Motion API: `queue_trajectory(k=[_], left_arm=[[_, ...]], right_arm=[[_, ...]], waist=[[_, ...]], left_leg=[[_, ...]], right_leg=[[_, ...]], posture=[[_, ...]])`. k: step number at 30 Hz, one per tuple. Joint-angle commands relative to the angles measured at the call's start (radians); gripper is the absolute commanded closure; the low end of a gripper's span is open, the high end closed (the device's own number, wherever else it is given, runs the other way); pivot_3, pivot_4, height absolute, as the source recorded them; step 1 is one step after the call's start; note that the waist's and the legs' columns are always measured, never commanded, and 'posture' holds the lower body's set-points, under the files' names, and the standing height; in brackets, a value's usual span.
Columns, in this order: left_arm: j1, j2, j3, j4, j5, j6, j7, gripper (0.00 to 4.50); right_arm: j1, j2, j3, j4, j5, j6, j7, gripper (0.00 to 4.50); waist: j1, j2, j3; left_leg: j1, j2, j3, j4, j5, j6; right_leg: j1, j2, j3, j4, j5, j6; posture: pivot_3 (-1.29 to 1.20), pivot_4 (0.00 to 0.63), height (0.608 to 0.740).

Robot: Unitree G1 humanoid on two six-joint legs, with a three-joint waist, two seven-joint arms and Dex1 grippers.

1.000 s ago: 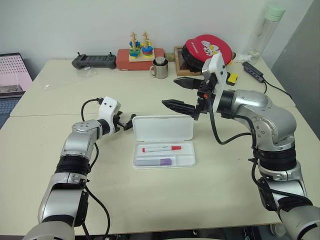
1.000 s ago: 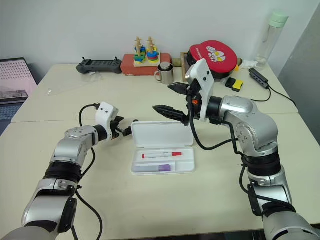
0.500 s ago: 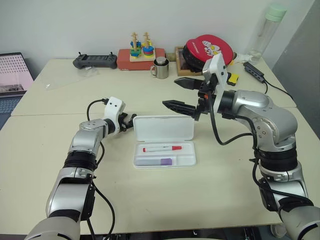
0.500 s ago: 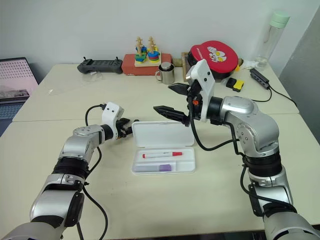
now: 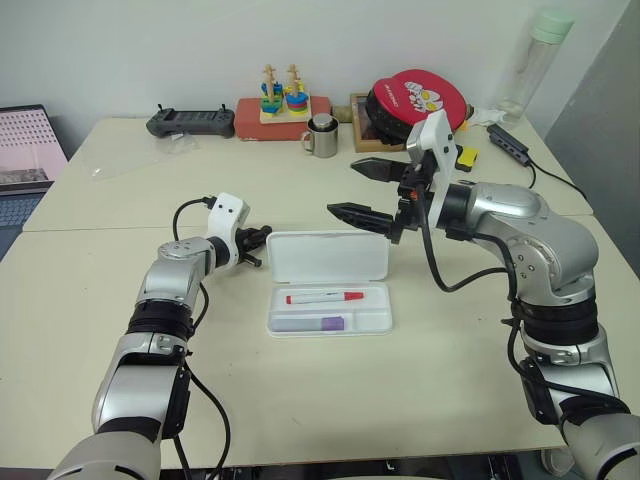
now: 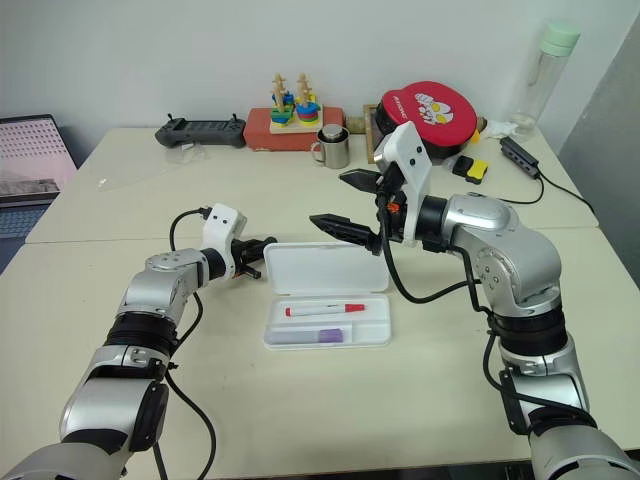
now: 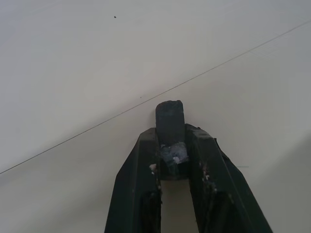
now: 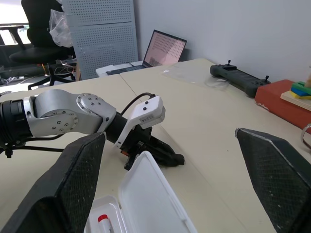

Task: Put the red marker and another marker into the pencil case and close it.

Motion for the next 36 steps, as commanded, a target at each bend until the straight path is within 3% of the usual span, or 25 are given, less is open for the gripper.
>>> queue_trajectory(k=[1, 4, 7, 11, 14, 23, 31, 36], left_arm=[[-0.016, 0.014, 0.089, -0.031, -0.046, -0.046, 0.032, 4.07], [-0.036, 0.009, 0.158, -0.17, -0.157, -0.058, -0.052, 4.07], [-0.039, 0.015, 0.129, -0.395, -0.273, 0.021, -0.2, 4.07], [0.04, 0.064, -0.05, -0.73, -0.392, 0.212, -0.397, 4.07], [0.061, 0.07, -0.16, -0.831, -0.402, 0.275, -0.441, 4.07], [0.099, 0.057, -0.375, -0.789, -0.266, 0.19, -0.525, 4.07], [0.135, 0.079, -0.41, -0.802, -0.234, 0.181, -0.557, 4.07], [0.153, 0.045, -0.45, -0.754, -0.182, 0.143, -0.551, 4.07]], right_arm=[[-0.015, -0.02, -0.016, -0.045, 0.024, -0.015, 0.015, 0.0], [0.002, -0.048, -0.031, -0.07, 0.046, -0.012, 0.035, 0.0], [0.059, -0.113, -0.064, -0.133, 0.084, 0.008, 0.077, 0.0], [0.113, -0.186, -0.123, -0.196, 0.141, 0.037, 0.084, 0.0], [0.176, -0.251, -0.161, -0.27, 0.18, 0.071, 0.078, 0.0], [0.363, -0.374, -0.14, -0.439, 0.198, 0.127, 0.027, 0.0], [0.41, -0.397, -0.093, -0.461, 0.174, 0.126, -0.018, 0.0], [0.423, -0.413, -0.056, -0.463, 0.163, 0.121, -0.011, 0.0]], waist=[[0.0, 0.0, 0.0], [0.0, 0.0, 0.0], [0.007, 0.0, 0.0], [0.005, 0.0, 0.0], [0.004, 0.001, -0.001], [0.009, 0.001, 0.0], [0.01, 0.001, 0.0], [0.011, 0.001, 0.0]], left_leg=[[0.0, 0.0, 0.0, 0.0, 0.0, 0.0], [-0.001, 0.0, 0.0, 0.0, 0.0, 0.0], [-0.009, 0.0, -0.004, 0.012, 0.0, 0.0], [-0.015, -0.002, -0.007, 0.012, 0.0, 0.0], [-0.014, -0.003, -0.004, 0.012, 0.0, 0.0], [-0.013, 0.0, -0.001, 0.012, 0.0, 0.0], [-0.013, 0.0, -0.001, 0.012, 0.0, 0.0], [-0.013, 0.0, -0.001, 0.013, 0.0, 0.0]], right_leg=[[0.0, 0.0, 0.0, 0.0, 0.0, 0.0], [-0.001, 0.0, 0.0, 0.0, 0.0, 0.0], [-0.005, -0.001, -0.001, 0.001, 0.0, 0.0], [-0.005, -0.003, -0.001, -0.001, 0.002, 0.002], [-0.005, -0.003, 0.001, -0.001, 0.002, 0.003], [-0.004, 0.0, 0.001, 0.0, 0.003, 0.002], [-0.004, 0.0, 0.0, 0.0, 0.003, 0.002], [-0.004, 0.0, 0.0, 0.0, 0.003, 0.002]], posture=[[0.0, 0.15, 0.74], [0.0, 0.15, 0.74], [0.0, 0.15, 0.74], [0.0, 0.15, 0.74], [0.0, 0.15, 0.74], [0.0, 0.15, 0.74], [0.0, 0.15, 0.74], [0.0, 0.15, 0.74]])
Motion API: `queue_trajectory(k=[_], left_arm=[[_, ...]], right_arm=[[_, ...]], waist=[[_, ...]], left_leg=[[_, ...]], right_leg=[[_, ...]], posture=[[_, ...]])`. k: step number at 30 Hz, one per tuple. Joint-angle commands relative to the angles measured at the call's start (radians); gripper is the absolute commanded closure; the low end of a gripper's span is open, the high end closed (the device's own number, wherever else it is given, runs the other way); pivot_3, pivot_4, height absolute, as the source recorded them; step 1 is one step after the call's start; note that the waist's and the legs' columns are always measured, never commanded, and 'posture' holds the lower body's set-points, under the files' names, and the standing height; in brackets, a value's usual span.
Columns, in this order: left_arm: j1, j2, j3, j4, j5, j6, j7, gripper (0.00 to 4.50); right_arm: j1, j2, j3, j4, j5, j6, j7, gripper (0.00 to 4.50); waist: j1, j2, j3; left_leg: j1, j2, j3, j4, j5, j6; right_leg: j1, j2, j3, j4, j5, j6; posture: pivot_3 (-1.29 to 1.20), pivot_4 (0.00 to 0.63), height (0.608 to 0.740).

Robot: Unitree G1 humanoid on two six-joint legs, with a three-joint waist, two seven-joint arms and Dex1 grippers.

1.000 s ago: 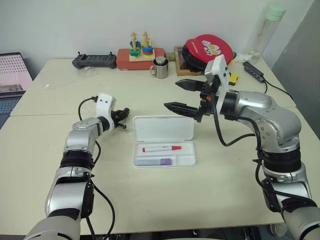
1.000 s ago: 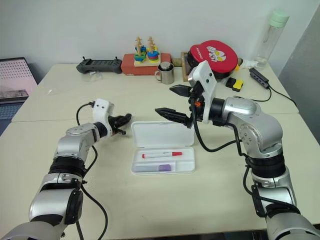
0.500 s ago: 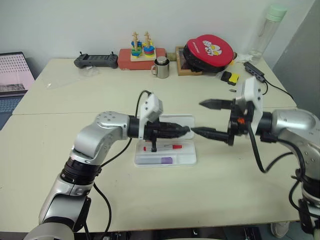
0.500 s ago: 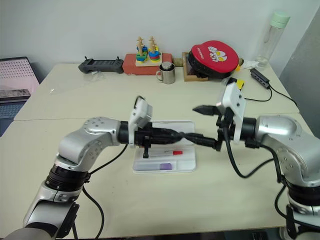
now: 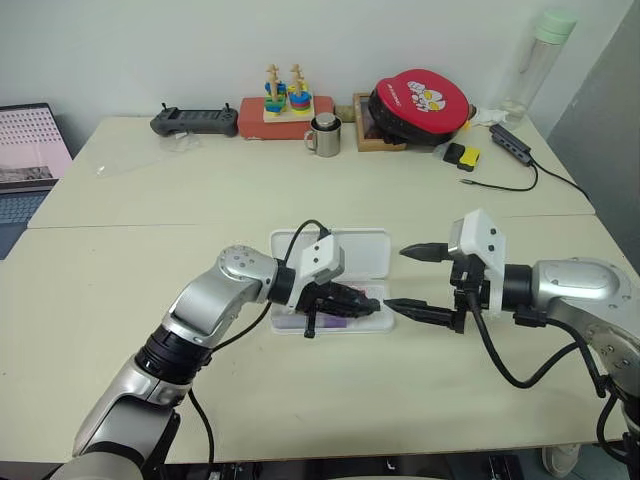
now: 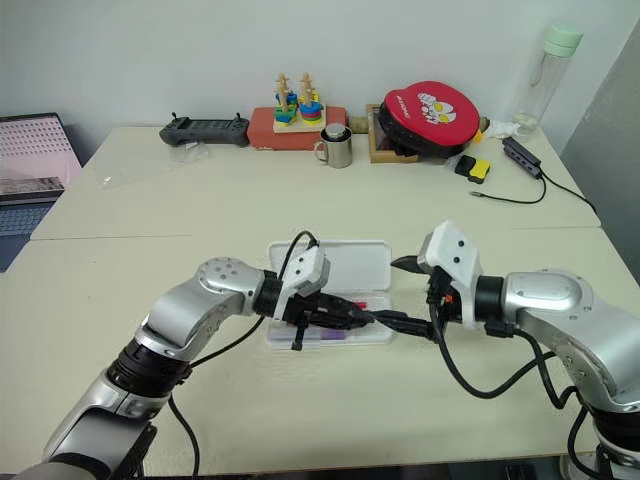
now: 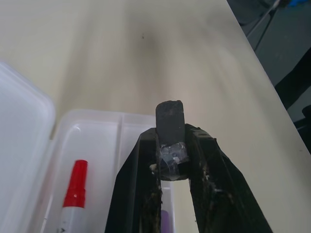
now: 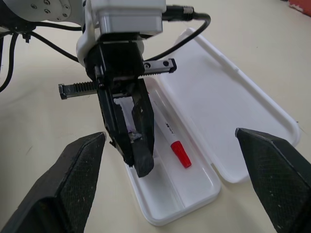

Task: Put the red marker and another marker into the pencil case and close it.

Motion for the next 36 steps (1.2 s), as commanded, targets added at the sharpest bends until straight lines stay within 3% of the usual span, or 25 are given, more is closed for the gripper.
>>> queue_trajectory(k=[1, 19, 20, 31, 36], left_arm=[[0.0, -0.019, -0.024, 0.016, 0.037, -0.043, -0.001, 4.07], [-0.018, -0.079, -0.022, 0.093, 0.111, -0.09, 0.018, 4.07], [-0.017, -0.079, -0.021, 0.091, 0.11, -0.088, 0.016, 3.36], [-0.015, -0.078, 0.006, 0.056, 0.082, -0.061, 0.008, 0.98], [0.018, -0.007, 0.148, -0.073, -0.034, 0.076, 0.036, 0.06]], right_arm=[[0.014, -0.02, 0.009, -0.032, -0.008, -0.015, 0.002, 0.0], [0.046, -0.01, 0.006, -0.038, 0.006, -0.019, -0.024, 0.0], [0.045, -0.01, 0.006, -0.038, 0.007, -0.019, -0.025, 0.0], [0.039, 0.006, 0.008, -0.023, 0.009, -0.034, -0.029, 0.0], [-0.054, 0.055, 0.013, 0.079, -0.01, -0.071, -0.022, 0.0]], waist=[[0.003, 0.0, 0.0], [0.01, 0.0, 0.0], [0.01, 0.0, 0.0], [0.019, 0.0, 0.0], [0.015, 0.0, 0.0]], left_leg=[[0.0, 0.0, 0.0, 0.0, 0.0, 0.0], [0.0, 0.0, 0.001, 0.0, 0.0, 0.0], [0.0, 0.0, 0.001, 0.0, 0.0, 0.0], [0.0, 0.0, 0.001, 0.001, 0.0, 0.0], [0.0, 0.0, 0.001, 0.001, 0.0, 0.0]], right_leg=[[0.0, 0.0, 0.0, 0.0, 0.0, 0.0], [0.0, 0.0, 0.0, 0.0, 0.0, 0.001], [0.0, 0.0, -0.001, 0.0, 0.0, 0.001], [0.0, 0.0, -0.001, 0.0, 0.0, 0.001], [0.0, 0.0, 0.0, 0.0, 0.0, 0.001]], posture=[[0.0, 0.15, 0.74], [0.0, 0.15, 0.74], [0.0, 0.15, 0.74], [0.0, 0.15, 0.74], [0.0, 0.15, 0.74]])
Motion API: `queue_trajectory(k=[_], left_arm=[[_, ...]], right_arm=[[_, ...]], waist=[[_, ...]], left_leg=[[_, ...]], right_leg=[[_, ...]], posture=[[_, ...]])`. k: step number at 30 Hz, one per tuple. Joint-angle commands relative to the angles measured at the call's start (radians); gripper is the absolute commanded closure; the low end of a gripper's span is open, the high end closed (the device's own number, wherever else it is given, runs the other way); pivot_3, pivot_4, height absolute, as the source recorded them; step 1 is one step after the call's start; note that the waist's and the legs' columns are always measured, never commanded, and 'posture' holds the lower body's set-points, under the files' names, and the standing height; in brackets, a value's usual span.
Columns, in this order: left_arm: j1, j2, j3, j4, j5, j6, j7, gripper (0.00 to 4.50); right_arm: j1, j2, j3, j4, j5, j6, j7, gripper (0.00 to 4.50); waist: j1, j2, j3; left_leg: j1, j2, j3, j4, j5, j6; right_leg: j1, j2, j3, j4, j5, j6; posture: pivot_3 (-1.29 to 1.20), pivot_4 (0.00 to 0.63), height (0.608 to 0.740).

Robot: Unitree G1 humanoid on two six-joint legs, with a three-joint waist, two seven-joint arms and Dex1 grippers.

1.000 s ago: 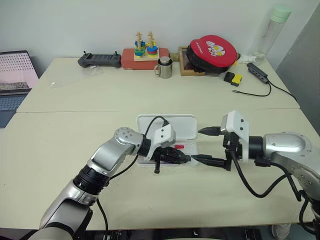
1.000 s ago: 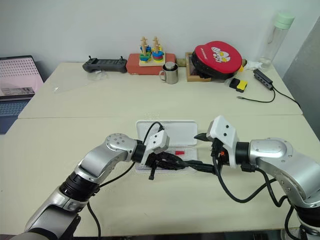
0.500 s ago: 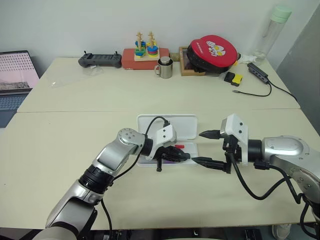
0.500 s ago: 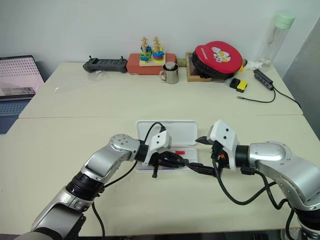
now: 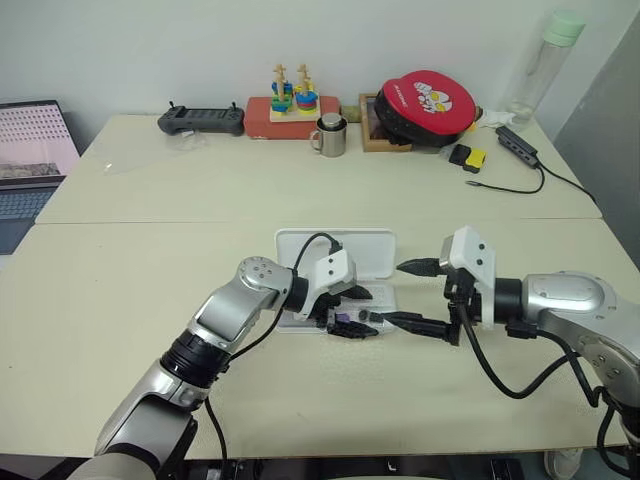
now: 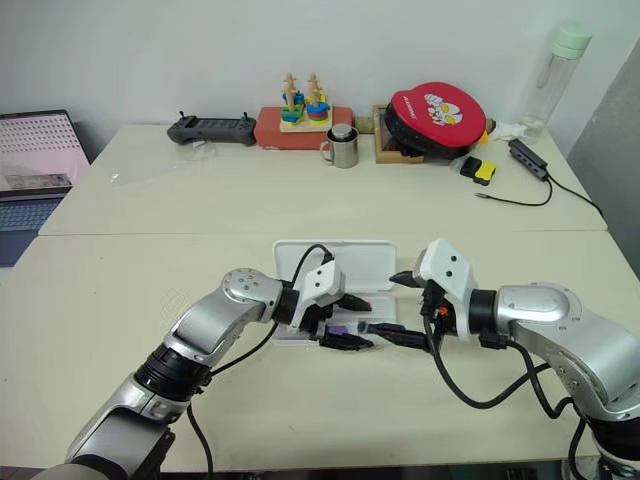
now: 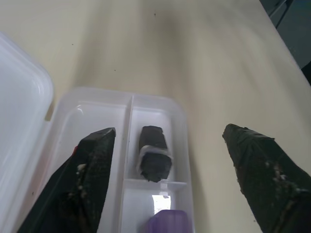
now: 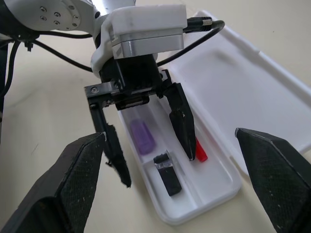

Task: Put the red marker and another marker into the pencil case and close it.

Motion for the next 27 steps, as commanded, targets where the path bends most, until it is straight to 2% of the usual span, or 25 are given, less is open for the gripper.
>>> queue_trajectory(k=[1, 3, 8, 13, 18, 22, 27], left_arm=[[0.035, 0.073, 0.16, -0.149, -0.105, 0.104, 0.027, 0.06], [0.093, 0.134, 0.273, -0.235, -0.167, 0.179, 0.055, 0.06], [0.214, 0.252, 0.544, -0.354, -0.291, 0.303, 0.13, 0.0], [0.302, 0.292, 0.725, -0.369, -0.368, 0.325, 0.175, 0.0], [0.382, 0.312, 0.784, -0.388, -0.404, 0.294, 0.171, 0.0], [0.427, 0.325, 0.786, -0.38, -0.4, 0.252, 0.165, 0.0], [0.449, 0.34, 0.793, -0.389, -0.44, 0.247, 0.156, 0.0]], right_arm=[[-0.112, 0.022, -0.004, 0.09, -0.026, -0.05, 0.011, 0.0], [-0.214, 0.044, 0.022, 0.191, -0.055, -0.067, 0.023, 0.0], [-0.437, 0.117, 0.135, 0.481, -0.179, -0.143, 0.081, 0.93], [-0.64, 0.236, 0.232, 0.854, -0.35, -0.268, 0.092, 2.13], [-0.741, 0.324, 0.283, 1.093, -0.476, -0.377, 0.095, 3.47], [-0.764, 0.356, 0.288, 1.188, -0.525, -0.434, 0.14, 4.47], [-0.744, 0.349, 0.297, 1.171, -0.552, -0.433, 0.216, 4.47]], waist=[[-0.001, 0.0, 0.0], [-0.016, 0.0, 0.0], [-0.024, 0.0, 0.0], [-0.019, 0.0, 0.0], [-0.024, 0.0, 0.0], [-0.029, 0.0, 0.0], [-0.035, 0.001, 0.001]], left_leg=[[0.0, 0.0, 0.0, 0.0, 0.0, 0.0], [0.001, 0.001, 0.0, -0.001, 0.0, 0.0], [0.001, 0.002, -0.001, -0.001, 0.0, 0.0], [0.001, 0.002, -0.002, -0.001, 0.0, 0.0], [0.0, 0.001, -0.002, -0.002, 0.0, 0.0], [0.0, 0.002, -0.003, -0.002, 0.0, 0.0], [0.0, 0.002, -0.003, -0.002, 0.0, 0.0]], right_leg=[[0.0, 0.0, 0.0, 0.0, 0.0, 0.0], [0.0, 0.001, 0.0, 0.0, 0.0, -0.001], [0.0, 0.001, 0.0, 0.0, 0.001, -0.001], [0.0, 0.001, 0.0, -0.002, 0.001, -0.002], [-0.001, 0.0, 0.0, -0.002, 0.001, -0.002], [-0.001, 0.0, 0.0, -0.002, 0.001, -0.002], [-0.001, 0.0, 0.0, -0.002, 0.001, -0.002]], posture=[[0.0, 0.15, 0.74], [0.0, 0.15, 0.74], [0.0, 0.15, 0.74], [0.0, 0.15, 0.74], [0.0, 0.15, 0.74], [0.0, 0.15, 0.74], [0.0, 0.15, 0.74]])
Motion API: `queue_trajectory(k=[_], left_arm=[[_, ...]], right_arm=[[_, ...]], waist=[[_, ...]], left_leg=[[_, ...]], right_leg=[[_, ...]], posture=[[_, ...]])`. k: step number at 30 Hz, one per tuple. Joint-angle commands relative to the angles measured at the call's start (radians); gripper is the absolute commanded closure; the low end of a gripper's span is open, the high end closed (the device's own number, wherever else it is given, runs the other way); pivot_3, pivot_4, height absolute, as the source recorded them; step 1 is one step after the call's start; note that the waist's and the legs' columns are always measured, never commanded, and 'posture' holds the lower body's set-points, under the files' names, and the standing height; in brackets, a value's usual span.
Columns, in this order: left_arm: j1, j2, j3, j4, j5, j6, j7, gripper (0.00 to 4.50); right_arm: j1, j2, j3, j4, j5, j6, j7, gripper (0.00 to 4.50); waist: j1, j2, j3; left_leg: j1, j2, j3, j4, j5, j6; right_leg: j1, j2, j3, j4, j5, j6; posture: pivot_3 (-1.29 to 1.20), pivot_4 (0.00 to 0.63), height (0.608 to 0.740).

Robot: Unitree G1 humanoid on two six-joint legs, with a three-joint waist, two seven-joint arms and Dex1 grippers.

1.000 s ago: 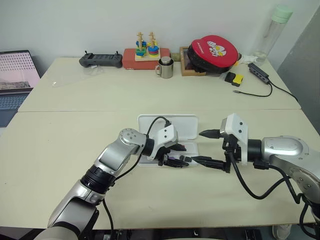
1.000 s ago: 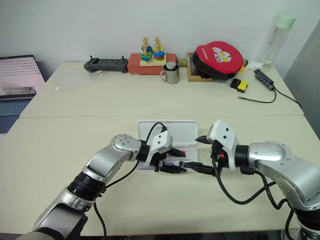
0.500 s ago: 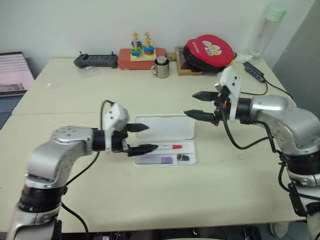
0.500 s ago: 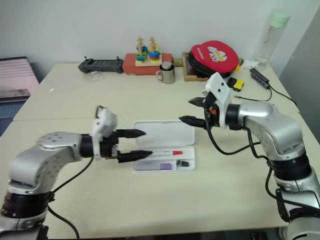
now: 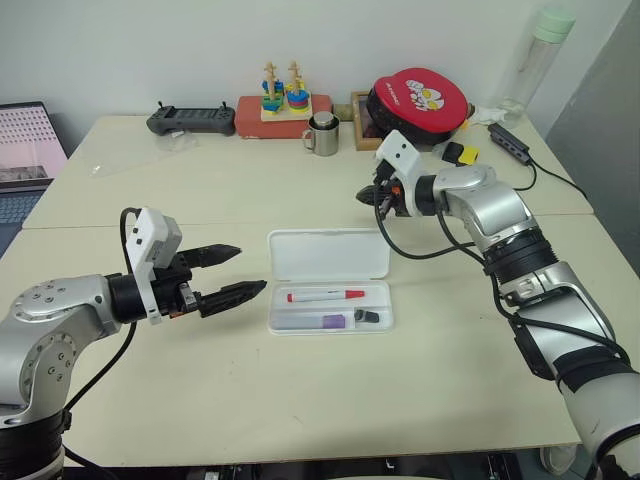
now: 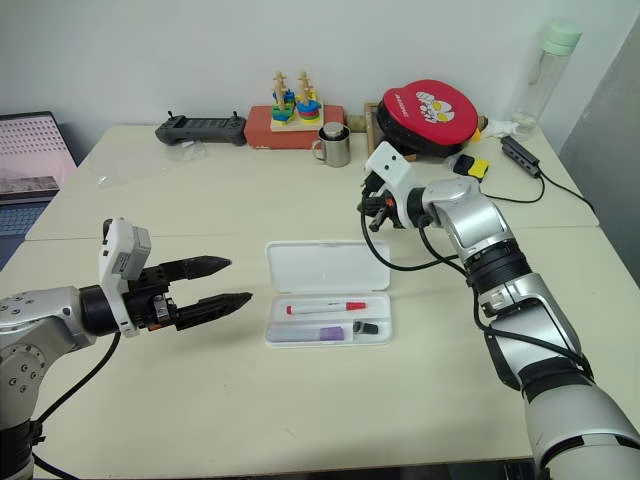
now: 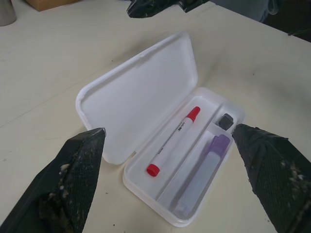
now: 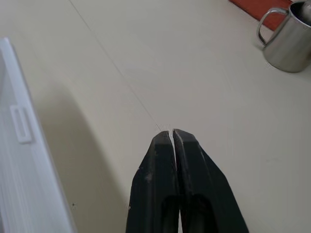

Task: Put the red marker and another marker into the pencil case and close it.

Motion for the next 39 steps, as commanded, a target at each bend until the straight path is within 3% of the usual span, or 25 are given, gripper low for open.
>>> queue_trajectory(k=[1, 6, 17, 23, 28, 33, 39], left_arm=[[0.015, 0.03, 0.032, -0.028, -0.035, -0.025, -0.017, 0.0], [0.017, 0.054, 0.025, -0.006, -0.034, -0.046, -0.027, 0.0], [0.032, 0.089, 0.023, -0.027, -0.069, -0.032, -0.035, 0.0], [0.045, 0.109, 0.01, -0.04, -0.087, -0.027, -0.047, 0.0], [0.029, 0.115, -0.017, -0.038, -0.093, -0.027, -0.04, 0.0], [0.029, 0.124, -0.027, -0.022, -0.083, -0.038, -0.042, 0.0], [-0.009, 0.084, -0.039, 0.077, -0.039, -0.062, 0.03, 0.0]], right_arm=[[0.002, -0.017, 0.004, -0.058, -0.02, -0.014, 0.08, 4.47], [0.092, -0.054, 0.036, -0.228, -0.003, 0.024, 0.219, 4.47], [0.247, -0.125, 0.094, -0.524, 0.01, 0.097, 0.356, 4.47], [0.321, -0.213, 0.267, -0.632, -0.186, 0.059, 0.332, 4.47], [0.348, -0.226, 0.34, -0.651, -0.308, 0.034, 0.286, 4.47], [0.395, -0.173, 0.239, -0.712, -0.2, 0.098, 0.293, 4.47], [0.432, -0.071, -0.076, -0.744, 0.047, 0.193, 0.23, 4.31]], waist=[[-0.004, 0.0, 0.0], [-0.007, 0.0, 0.0], [-0.006, 0.002, 0.001], [-0.003, 0.001, 0.001], [0.005, 0.0, -0.002], [0.012, -0.002, -0.004], [0.011, 0.001, -0.001]], left_leg=[[0.0, 0.0, 0.0, 0.0, 0.0, 0.0], [0.0, 0.0, 0.0, 0.0, 0.0, 0.0], [0.0, 0.0, 0.0, 0.0, 0.0, 0.0], [0.0, 0.0, 0.0, -0.001, 0.0, 0.0], [0.002, 0.0, 0.0, -0.001, 0.0, 0.0], [0.008, 0.0, 0.001, -0.001, 0.0, 0.0], [0.014, 0.001, 0.002, -0.006, 0.0, 0.0]], right_leg=[[0.0, 0.0, 0.0, 0.0, 0.0, 0.0], [0.0, 0.0, 0.0, 0.0, 0.0, 0.0], [0.0, 0.0, 0.0, 0.0, 0.0, 0.0], [0.0, 0.0, 0.0, 0.0, 0.0, 0.0], [0.001, 0.0, 0.0, 0.0, 0.0, 0.0], [0.007, 0.001, 0.001, 0.0, 0.0, 0.0], [0.009, 0.001, 0.002, -0.001, 0.0, 0.0]], posture=[[0.0, 0.15, 0.74], [0.0, 0.15, 0.74], [0.0, 0.15, 0.74], [0.0, 0.15, 0.74], [0.0, 0.15, 0.74], [0.0, 0.15, 0.74], [0.0, 0.15, 0.74]])
